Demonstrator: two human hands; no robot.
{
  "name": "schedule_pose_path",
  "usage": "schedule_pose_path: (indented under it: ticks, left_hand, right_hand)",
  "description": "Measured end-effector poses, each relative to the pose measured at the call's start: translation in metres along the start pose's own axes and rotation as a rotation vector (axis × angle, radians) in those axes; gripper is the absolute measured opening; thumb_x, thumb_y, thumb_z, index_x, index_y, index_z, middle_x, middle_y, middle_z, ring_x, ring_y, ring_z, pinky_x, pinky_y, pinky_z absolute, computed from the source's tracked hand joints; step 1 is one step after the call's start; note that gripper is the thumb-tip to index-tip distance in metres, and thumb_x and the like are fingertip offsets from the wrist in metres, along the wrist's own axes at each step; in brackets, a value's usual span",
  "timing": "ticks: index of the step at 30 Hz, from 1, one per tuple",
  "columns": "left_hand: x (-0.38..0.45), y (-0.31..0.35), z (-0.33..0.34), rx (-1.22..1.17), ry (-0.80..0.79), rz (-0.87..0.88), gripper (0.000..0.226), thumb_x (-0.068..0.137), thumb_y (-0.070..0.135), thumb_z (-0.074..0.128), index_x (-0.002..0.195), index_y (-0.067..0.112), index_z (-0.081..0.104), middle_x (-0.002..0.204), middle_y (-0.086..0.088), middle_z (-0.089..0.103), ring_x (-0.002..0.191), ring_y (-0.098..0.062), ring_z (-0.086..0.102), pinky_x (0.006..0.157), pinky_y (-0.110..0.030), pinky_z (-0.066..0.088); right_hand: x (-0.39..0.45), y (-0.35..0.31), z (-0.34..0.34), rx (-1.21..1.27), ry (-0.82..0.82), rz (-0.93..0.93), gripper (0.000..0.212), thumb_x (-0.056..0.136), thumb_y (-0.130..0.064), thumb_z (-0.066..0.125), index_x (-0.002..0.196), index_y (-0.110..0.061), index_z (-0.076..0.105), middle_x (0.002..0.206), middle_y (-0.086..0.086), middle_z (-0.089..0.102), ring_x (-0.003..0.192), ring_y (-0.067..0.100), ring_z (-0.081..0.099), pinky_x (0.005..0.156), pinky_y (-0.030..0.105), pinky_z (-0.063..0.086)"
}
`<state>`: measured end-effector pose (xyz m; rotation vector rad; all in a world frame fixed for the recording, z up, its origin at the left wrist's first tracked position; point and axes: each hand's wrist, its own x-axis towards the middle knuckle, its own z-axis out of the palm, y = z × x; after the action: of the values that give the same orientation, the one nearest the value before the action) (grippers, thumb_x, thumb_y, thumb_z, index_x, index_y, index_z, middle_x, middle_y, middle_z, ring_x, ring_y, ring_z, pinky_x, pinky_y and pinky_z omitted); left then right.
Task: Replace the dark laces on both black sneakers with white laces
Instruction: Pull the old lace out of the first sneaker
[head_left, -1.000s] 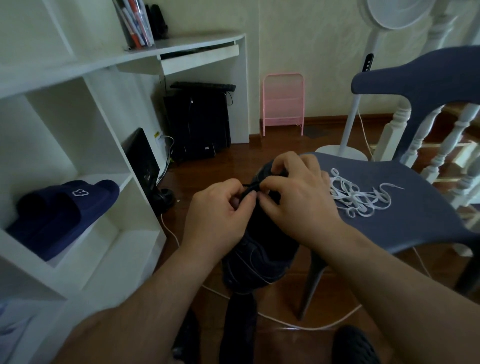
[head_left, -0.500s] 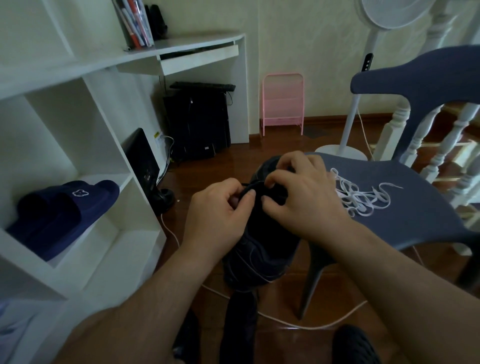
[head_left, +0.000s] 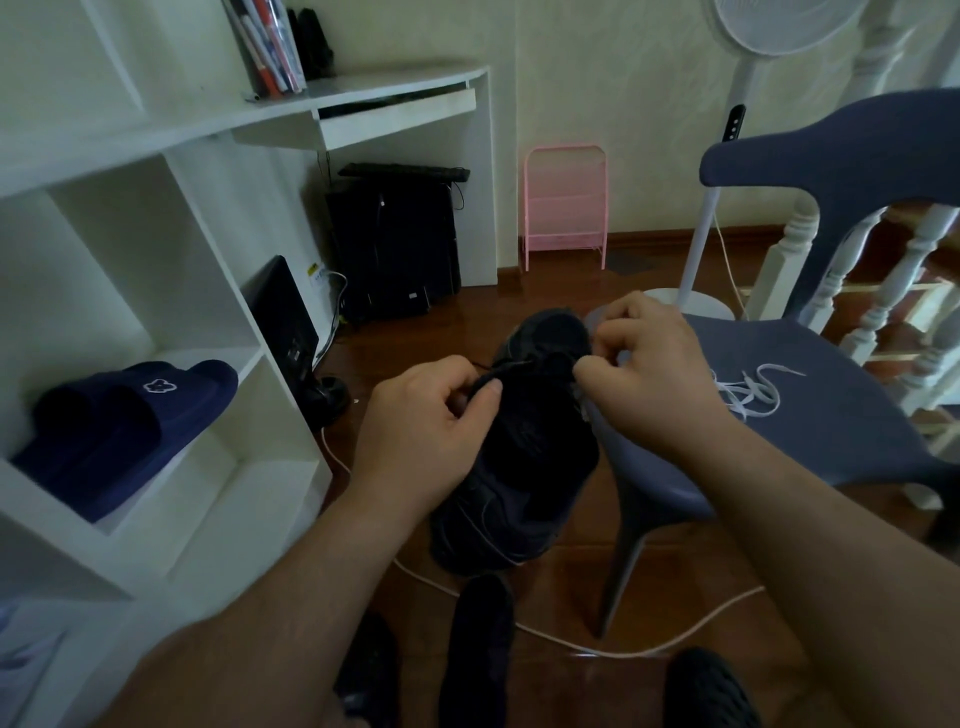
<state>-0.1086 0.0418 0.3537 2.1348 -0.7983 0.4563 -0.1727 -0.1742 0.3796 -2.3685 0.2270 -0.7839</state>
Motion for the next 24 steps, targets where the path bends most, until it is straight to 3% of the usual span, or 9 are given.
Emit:
schedule_pose_path:
  ticks: [3,5,7,9,13,17,21,24]
  left_hand:
    - [0.000,0.000,0.003,0.007,0.013,0.001,0.035,0.101,0.039,0.067,0.071,0.023,0.057,0.065,0.006,0.055,0.062,-0.009,0.055,0.055,-0.039,0.047]
    - [0.000,0.001,0.003,0.002,0.024,0.003,0.035,0.101,0.038,0.067,0.071,0.023,0.056,0.064,0.006,0.054,0.062,-0.010,0.055,0.053,-0.039,0.046]
    - [-0.001,0.003,0.004,-0.007,0.029,0.010,0.036,0.101,0.038,0.066,0.070,0.024,0.055,0.063,0.007,0.053,0.060,-0.009,0.054,0.051,-0.035,0.042]
    - [-0.001,0.004,0.004,-0.004,0.027,0.019,0.035,0.101,0.037,0.066,0.070,0.025,0.054,0.062,0.009,0.052,0.057,-0.008,0.052,0.050,-0.029,0.038]
    - [-0.002,0.006,0.006,0.004,0.012,0.021,0.033,0.100,0.037,0.066,0.071,0.027,0.056,0.062,0.010,0.053,0.057,-0.007,0.053,0.050,-0.025,0.037]
    - [-0.003,0.008,0.008,-0.013,0.026,0.007,0.034,0.100,0.036,0.067,0.071,0.023,0.057,0.061,0.007,0.054,0.055,-0.010,0.054,0.048,-0.028,0.039]
    - [-0.003,0.010,0.008,-0.008,0.033,0.014,0.034,0.100,0.036,0.068,0.070,0.024,0.056,0.062,0.008,0.054,0.058,-0.011,0.055,0.049,-0.024,0.038]
    - [-0.003,0.011,0.009,-0.025,0.019,0.009,0.034,0.100,0.036,0.068,0.071,0.024,0.057,0.061,0.007,0.055,0.058,-0.012,0.056,0.049,-0.024,0.038]
  right_hand:
    - [0.000,-0.006,-0.002,0.020,-0.035,-0.006,0.023,0.066,-0.049,0.044,0.057,-0.029,0.052,0.093,-0.016,0.053,0.100,0.023,0.053,0.088,0.054,0.048]
    - [-0.001,-0.011,-0.003,-0.059,-0.106,-0.029,0.028,0.066,-0.055,0.041,0.076,-0.033,0.054,0.104,-0.011,0.051,0.106,0.022,0.048,0.091,0.052,0.047]
    - [-0.004,-0.015,-0.001,-0.159,-0.172,-0.069,0.046,0.067,-0.060,0.040,0.101,-0.035,0.057,0.114,-0.007,0.049,0.111,0.022,0.045,0.094,0.052,0.046]
    - [-0.008,-0.018,0.006,-0.233,-0.185,-0.118,0.054,0.073,-0.067,0.043,0.112,-0.034,0.060,0.117,-0.007,0.049,0.114,0.022,0.045,0.094,0.052,0.046]
    - [-0.013,-0.016,0.022,-0.309,-0.113,-0.178,0.044,0.084,-0.067,0.049,0.105,-0.031,0.062,0.113,-0.006,0.049,0.110,0.023,0.048,0.087,0.053,0.050]
    - [-0.010,-0.015,0.022,-0.243,-0.023,-0.215,0.042,0.077,-0.059,0.062,0.104,-0.030,0.047,0.116,-0.002,0.047,0.104,0.024,0.048,0.080,0.051,0.052]
    - [-0.015,-0.014,0.027,-0.379,0.023,-0.357,0.026,0.084,-0.049,0.067,0.093,-0.024,0.067,0.114,0.001,0.055,0.109,0.030,0.051,0.077,0.051,0.050]
    - [-0.017,-0.014,0.031,-0.386,0.083,-0.355,0.026,0.087,-0.045,0.069,0.096,-0.020,0.071,0.111,0.003,0.058,0.105,0.031,0.053,0.075,0.050,0.050]
